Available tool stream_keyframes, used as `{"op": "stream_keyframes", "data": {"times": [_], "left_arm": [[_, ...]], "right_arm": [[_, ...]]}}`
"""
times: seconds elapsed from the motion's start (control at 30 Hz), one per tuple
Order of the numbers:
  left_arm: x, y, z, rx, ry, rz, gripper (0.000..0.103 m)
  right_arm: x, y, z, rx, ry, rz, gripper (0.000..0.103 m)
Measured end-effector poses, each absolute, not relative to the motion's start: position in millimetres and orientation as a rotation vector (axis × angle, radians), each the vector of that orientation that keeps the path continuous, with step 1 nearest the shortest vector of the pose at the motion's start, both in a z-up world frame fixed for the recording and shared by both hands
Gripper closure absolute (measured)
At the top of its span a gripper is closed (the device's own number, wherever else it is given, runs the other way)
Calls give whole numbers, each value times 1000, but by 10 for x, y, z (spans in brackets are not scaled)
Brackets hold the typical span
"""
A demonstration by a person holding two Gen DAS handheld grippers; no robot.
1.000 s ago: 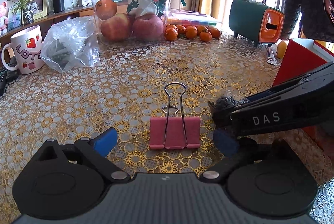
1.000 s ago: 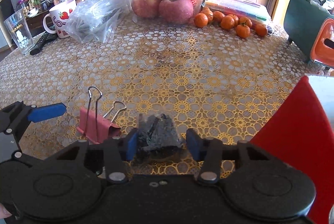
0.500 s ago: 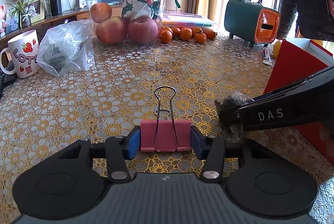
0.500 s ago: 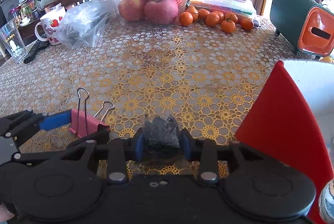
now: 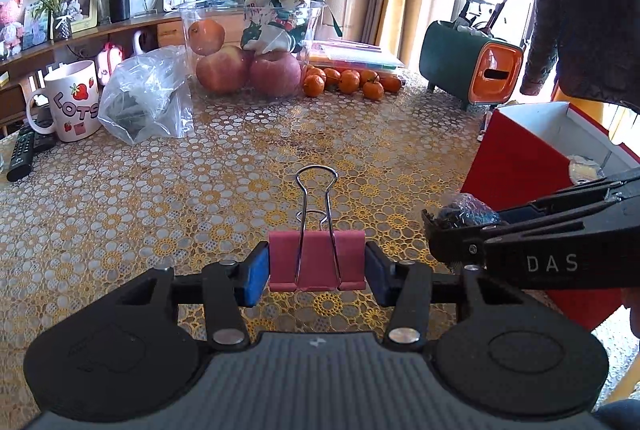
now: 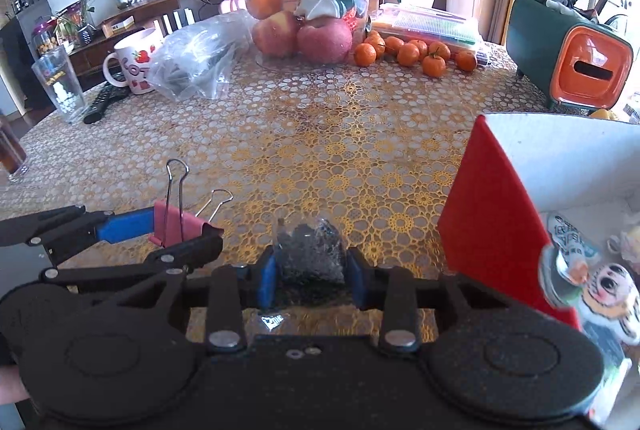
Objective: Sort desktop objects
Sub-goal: 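Carry the binder clip with left tool while right tool carries the dark bag over the box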
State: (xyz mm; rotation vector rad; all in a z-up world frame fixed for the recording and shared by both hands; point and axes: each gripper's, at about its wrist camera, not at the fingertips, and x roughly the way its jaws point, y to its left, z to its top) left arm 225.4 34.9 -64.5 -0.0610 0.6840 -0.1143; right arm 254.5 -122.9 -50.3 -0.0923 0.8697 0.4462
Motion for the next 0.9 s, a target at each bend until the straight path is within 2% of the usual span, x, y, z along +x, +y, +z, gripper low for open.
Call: {"op": "stream_keyframes", "data": {"times": [0.37, 0.9], "left_arm": [[1644, 126, -196, -81, 670, -130, 54], [1118, -529, 206, -37, 639, -232, 54]], "right_arm": [[1929, -1556, -67, -60, 806, 471, 68], [1306, -2208, 238, -16, 752, 447, 68]]}}
